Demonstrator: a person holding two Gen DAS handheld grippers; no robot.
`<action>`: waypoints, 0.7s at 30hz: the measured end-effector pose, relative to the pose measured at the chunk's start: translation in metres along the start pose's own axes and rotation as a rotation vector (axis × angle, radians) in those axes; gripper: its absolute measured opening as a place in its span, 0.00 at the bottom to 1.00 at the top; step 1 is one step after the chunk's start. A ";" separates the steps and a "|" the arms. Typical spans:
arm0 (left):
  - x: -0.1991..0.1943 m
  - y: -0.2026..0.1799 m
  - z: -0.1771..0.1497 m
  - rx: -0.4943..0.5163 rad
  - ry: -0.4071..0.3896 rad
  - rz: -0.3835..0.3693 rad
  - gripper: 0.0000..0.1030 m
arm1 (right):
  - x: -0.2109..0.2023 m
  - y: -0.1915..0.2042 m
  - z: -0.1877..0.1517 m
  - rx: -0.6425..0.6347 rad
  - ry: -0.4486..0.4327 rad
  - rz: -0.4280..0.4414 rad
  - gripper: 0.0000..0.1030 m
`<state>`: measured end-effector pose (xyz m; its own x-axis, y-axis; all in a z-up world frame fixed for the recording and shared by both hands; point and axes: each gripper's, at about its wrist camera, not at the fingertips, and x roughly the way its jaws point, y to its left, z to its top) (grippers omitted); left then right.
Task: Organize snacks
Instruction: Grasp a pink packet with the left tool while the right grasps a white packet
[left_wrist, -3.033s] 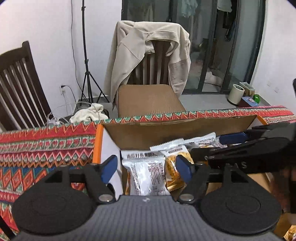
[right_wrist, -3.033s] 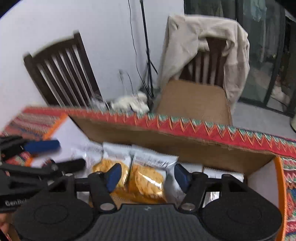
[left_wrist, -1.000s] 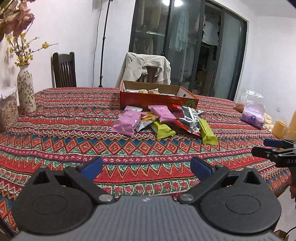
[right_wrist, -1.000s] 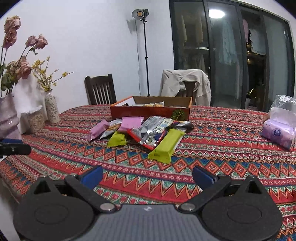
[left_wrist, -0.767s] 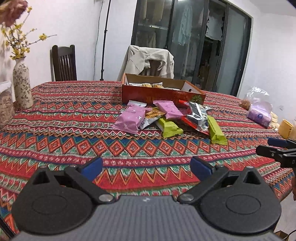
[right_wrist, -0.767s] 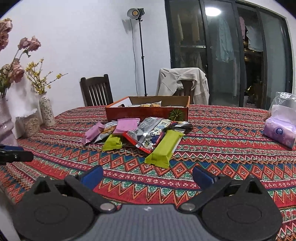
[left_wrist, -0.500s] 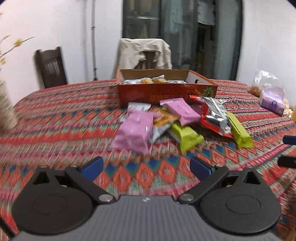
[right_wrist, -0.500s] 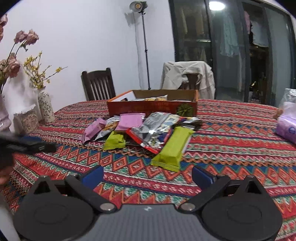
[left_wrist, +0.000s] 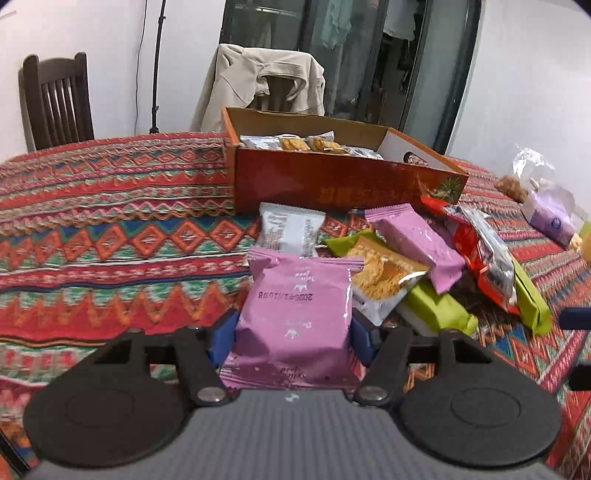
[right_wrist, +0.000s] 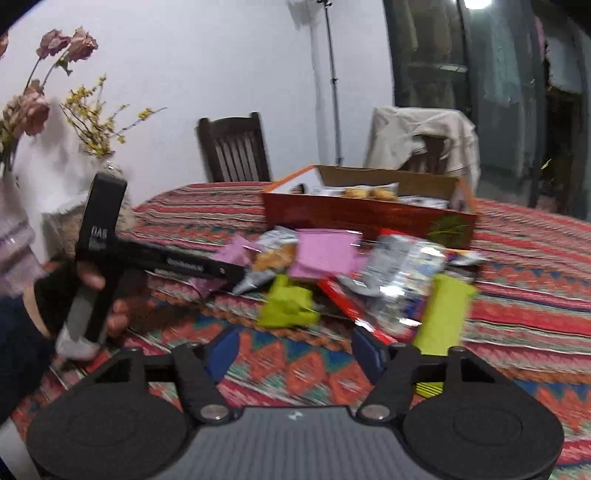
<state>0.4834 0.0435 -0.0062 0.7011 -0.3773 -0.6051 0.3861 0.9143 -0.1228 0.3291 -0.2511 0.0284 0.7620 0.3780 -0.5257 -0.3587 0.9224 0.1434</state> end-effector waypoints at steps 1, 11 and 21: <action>-0.007 0.004 0.000 -0.009 -0.026 0.008 0.61 | 0.010 0.003 0.006 0.016 0.007 0.036 0.63; -0.011 0.065 0.010 -0.215 -0.033 0.300 0.62 | 0.144 0.025 0.044 0.219 0.093 0.058 0.63; -0.021 0.074 0.010 -0.235 -0.043 0.313 0.62 | 0.196 0.052 0.066 0.158 0.039 -0.161 0.73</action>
<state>0.5031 0.1172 0.0050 0.7897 -0.0766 -0.6087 0.0053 0.9930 -0.1180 0.4948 -0.1236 -0.0117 0.7802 0.2249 -0.5837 -0.1433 0.9726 0.1832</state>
